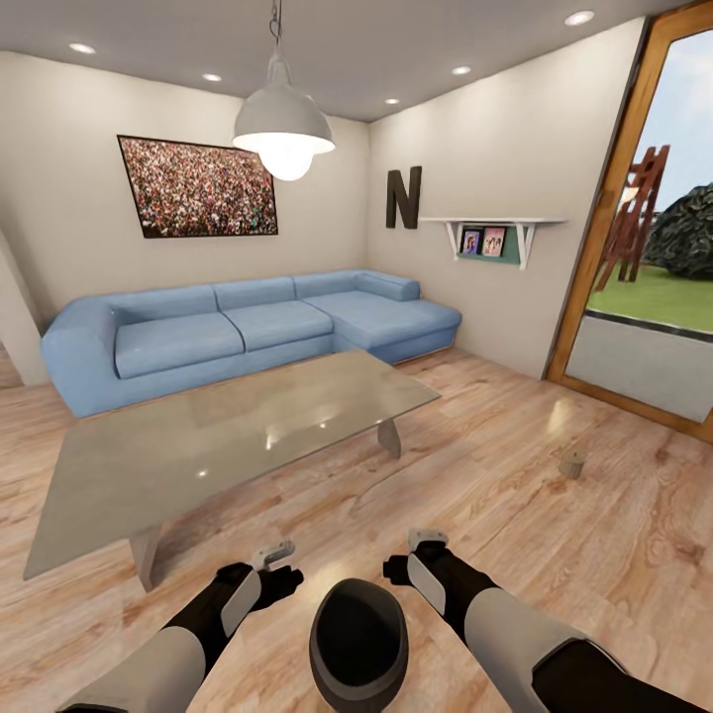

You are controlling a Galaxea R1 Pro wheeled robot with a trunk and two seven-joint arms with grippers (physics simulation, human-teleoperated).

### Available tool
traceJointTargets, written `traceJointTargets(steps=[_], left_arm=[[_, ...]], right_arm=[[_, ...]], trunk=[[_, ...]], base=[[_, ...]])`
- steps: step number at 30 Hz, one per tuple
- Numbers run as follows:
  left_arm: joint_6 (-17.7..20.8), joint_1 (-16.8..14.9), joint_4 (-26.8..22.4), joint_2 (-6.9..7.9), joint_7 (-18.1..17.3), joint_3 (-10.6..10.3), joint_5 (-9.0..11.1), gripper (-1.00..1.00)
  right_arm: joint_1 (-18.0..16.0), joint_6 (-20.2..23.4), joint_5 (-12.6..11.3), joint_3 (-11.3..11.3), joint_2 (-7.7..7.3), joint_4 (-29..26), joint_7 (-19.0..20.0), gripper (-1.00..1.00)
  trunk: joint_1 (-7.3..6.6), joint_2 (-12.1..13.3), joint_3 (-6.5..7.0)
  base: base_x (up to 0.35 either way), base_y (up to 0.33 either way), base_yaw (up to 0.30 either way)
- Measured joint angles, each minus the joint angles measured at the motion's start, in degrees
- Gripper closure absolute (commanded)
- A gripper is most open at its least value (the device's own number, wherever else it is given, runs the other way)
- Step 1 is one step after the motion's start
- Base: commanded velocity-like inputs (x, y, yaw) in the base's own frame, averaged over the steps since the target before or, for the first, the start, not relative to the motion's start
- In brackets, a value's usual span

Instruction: Place each of the two pumpkins and all three candles from the living room inside a cabinet in the living room (use any cabinet), then make sure every cabinet is closed, and position the cauldron so it is next to a table in the living room.

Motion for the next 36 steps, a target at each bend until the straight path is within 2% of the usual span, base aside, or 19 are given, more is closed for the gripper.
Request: traceJointTargets(steps=[12,24,36], left_arm=[[-0.05,0.00,0.00,-0.08,0.00,0.01,0.00,-1.00],[-0.07,0.00,0.04,-0.41,0.00,0.00,0.01,-1.00],[-0.08,0.00,0.09,-1.64,0.00,-0.07,-0.15,-1.00]], right_arm=[[-0.02,-0.39,-0.03,-0.05,0.00,-0.56,0.47,-1.00],[0.01,-2.62,-0.11,-0.18,0.00,0.02,0.56,-1.00],[0.03,-3.52,-0.11,-0.17,0.00,-0.14,0.72,-1.00]], trunk=[[2.64,-4.81,-2.15],[5.27,-9.63,-4.31],[7.91,-14.44,-6.46]], base=[[0.000,0.000,0.000],[0.000,0.000,0.000],[0.000,0.000,0.000]])
